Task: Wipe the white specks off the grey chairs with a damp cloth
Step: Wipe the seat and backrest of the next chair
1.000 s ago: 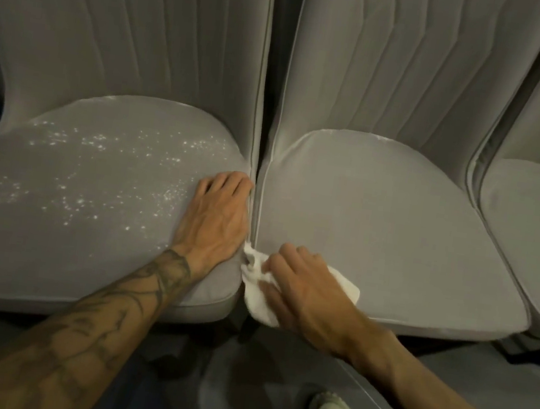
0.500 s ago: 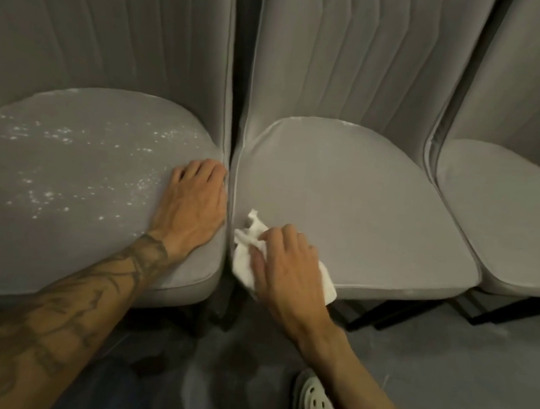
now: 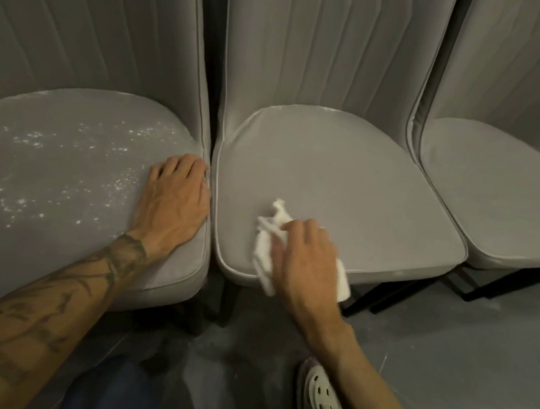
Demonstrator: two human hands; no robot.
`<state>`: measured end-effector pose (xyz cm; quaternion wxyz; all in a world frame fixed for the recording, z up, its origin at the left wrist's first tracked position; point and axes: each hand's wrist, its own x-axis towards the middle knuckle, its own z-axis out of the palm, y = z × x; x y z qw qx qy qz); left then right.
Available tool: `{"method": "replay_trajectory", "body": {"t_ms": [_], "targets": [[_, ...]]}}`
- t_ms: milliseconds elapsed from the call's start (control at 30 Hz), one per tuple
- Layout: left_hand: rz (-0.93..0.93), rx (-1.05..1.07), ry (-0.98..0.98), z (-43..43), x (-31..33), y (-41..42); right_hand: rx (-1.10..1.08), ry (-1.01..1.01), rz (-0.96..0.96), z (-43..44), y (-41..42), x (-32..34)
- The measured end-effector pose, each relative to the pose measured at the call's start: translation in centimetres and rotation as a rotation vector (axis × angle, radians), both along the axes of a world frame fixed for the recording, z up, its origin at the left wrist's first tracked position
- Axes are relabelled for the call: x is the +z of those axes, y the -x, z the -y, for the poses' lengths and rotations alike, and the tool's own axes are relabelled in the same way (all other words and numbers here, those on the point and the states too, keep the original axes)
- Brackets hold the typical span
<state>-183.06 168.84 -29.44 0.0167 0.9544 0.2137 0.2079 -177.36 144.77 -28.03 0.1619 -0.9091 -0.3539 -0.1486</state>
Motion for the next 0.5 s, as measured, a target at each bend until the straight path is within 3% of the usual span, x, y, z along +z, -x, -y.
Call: {"method": "replay_trajectory", "body": {"t_ms": [133, 233, 367, 500], "targets": [[-0.002, 0.005, 0.001, -0.1, -0.3, -0.2, -0.225, -0.02, -0.087, 5.1, -5.1, 0.6], [0.005, 0.01, 0.003, 0.1, -0.2, -0.1, -0.388, -0.048, -0.101, 3.9, -4.7, 0.7], [-0.013, 0.002, 0.002, 0.1, -0.1, -0.2, -0.178, 0.002, -0.059, -1.3, 0.0, -0.1], [-0.014, 0.0, 0.008, 0.1, -0.1, -0.2, -0.024, -0.028, -0.046, 0.9, -1.8, 0.2]]}}
